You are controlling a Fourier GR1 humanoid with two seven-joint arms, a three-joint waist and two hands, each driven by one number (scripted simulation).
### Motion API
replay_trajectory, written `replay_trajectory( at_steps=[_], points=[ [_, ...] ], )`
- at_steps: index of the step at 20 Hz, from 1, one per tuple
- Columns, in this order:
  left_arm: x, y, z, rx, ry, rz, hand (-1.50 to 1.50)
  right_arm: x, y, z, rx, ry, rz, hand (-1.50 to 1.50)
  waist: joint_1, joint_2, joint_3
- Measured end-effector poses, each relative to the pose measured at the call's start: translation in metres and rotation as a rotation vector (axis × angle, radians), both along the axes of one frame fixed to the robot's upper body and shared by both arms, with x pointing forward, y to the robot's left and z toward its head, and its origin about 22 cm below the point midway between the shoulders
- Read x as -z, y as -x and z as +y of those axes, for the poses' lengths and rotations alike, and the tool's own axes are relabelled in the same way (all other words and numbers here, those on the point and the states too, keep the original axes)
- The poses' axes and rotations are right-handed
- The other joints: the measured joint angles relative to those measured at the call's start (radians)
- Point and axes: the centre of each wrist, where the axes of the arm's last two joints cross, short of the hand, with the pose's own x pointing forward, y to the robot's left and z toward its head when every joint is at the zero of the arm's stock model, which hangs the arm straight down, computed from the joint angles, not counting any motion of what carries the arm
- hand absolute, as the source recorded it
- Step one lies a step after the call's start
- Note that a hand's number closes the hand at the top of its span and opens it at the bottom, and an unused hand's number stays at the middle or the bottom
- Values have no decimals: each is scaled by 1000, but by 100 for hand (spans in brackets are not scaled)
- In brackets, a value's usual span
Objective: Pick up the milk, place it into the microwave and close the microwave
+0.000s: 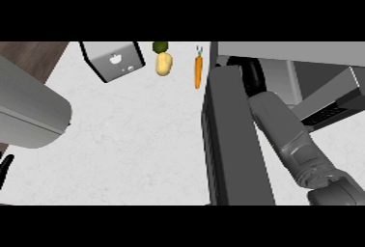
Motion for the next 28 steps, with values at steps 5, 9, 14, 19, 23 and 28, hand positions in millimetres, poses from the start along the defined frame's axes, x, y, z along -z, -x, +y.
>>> replay_trajectory(
  at_steps=[5, 9, 14, 19, 23, 28],
  points=[
    [-3, -7, 3, 9, -11, -10, -150, -5, -3, -11, 85, 1, -11, 150, 10, 10, 1],
    [-3, -13, 0, 25, -12, -7, -150, -5, -4, -21, 141, -1, -4, 150, 18, 16, 2],
    [-1, -17, -5, 38, -4, -7, -150, 0, -1, -39, 192, 14, 11, 150, 28, 22, 3],
    [2, -23, -8, 49, -1, -3, -150, 2, 1, -51, 236, 27, 28, 150, 40, 30, 3],
    [2, -29, -11, 52, -1, 3, -150, 3, 2, -54, 251, 70, 34, 150, 48, 34, 4],
    [4, -36, -10, 56, -4, 6, -150, 7, 4, -53, 234, 136, 42, -150, 59, 39, 3]
  ],
)
